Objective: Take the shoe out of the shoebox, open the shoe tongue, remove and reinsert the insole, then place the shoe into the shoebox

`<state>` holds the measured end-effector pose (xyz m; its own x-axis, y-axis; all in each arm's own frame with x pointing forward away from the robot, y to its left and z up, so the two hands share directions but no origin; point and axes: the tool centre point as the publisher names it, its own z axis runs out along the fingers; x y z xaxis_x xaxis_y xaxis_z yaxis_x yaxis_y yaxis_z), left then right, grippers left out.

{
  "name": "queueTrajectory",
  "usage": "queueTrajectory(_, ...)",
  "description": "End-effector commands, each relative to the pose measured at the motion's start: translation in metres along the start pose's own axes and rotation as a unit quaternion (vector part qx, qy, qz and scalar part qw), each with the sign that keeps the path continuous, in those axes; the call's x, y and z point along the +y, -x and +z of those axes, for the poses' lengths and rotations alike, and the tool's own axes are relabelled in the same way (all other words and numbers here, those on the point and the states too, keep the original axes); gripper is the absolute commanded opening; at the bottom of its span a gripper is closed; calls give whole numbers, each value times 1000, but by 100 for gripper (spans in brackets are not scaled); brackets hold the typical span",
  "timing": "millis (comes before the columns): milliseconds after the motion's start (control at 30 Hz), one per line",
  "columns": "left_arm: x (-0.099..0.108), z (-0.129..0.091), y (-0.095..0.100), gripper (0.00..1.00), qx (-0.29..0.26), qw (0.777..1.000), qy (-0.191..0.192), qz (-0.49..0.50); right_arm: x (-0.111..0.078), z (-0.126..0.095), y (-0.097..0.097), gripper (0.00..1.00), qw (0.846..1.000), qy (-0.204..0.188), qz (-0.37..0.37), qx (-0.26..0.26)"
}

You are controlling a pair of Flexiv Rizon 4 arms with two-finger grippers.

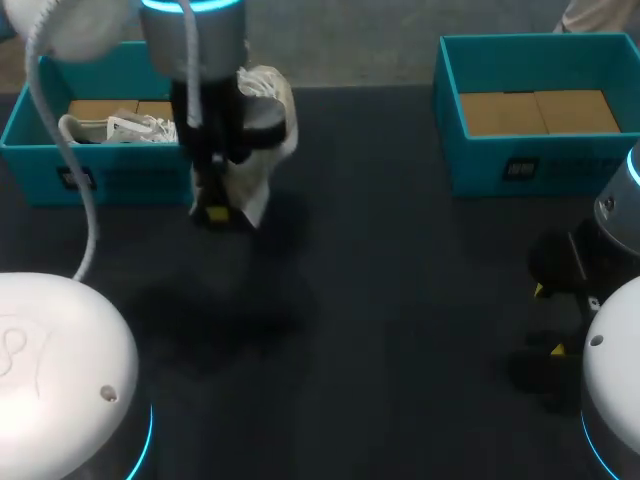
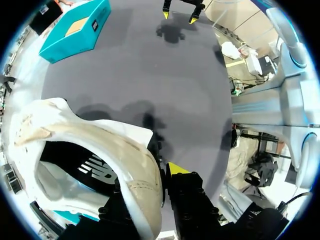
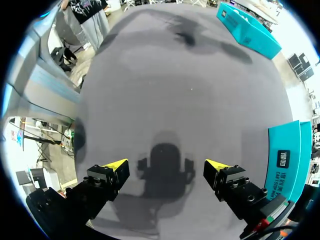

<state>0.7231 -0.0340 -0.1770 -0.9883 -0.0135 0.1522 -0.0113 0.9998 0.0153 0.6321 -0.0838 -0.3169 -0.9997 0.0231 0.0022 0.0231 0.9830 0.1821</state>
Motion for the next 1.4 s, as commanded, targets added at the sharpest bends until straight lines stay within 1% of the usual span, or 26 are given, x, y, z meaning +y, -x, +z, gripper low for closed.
queueTrajectory(33,9,-5,1,0,0,1000,-5,1,0,0,-2,100,1000,-1,0,-1)
queueTrajectory(433,9,-5,1,0,0,1000,-5,1,0,0,-2,100,1000,-1,0,-1)
queueTrajectory(500,4,-3,-2,0,-9,1000,-8,0,0,0,-2,100,1000,-1,0,-1)
queueTrajectory(600,6,-9,5,0,-23,1000,-13,-6,0,0,-2,100,1000,-1,0,-1)
queueTrajectory(733,18,-22,19,0,-34,999,-19,-15,0,0,-2,100,1000,-1,0,-1)
queueTrajectory(900,39,-36,39,0,-39,998,-27,-43,0,0,-2,100,1000,-1,0,-1)
queueTrajectory(1033,54,-43,55,0,-40,997,-27,-60,0,0,-2,100,1000,-1,0,-1)
queueTrajectory(1100,62,-47,65,0,-49,996,-17,-76,0,0,-2,100,1000,-1,0,-1)
queueTrajectory(1200,78,-52,78,0,-55,995,-17,-83,0,0,-2,100,1000,-1,0,-1)
queueTrajectory(1333,96,-53,93,0,-51,995,-22,-88,0,0,-2,100,1000,-1,0,-1)
queueTrajectory(1400,105,-53,101,0,-49,994,-19,-94,0,0,-2,100,1000,-1,0,-1)
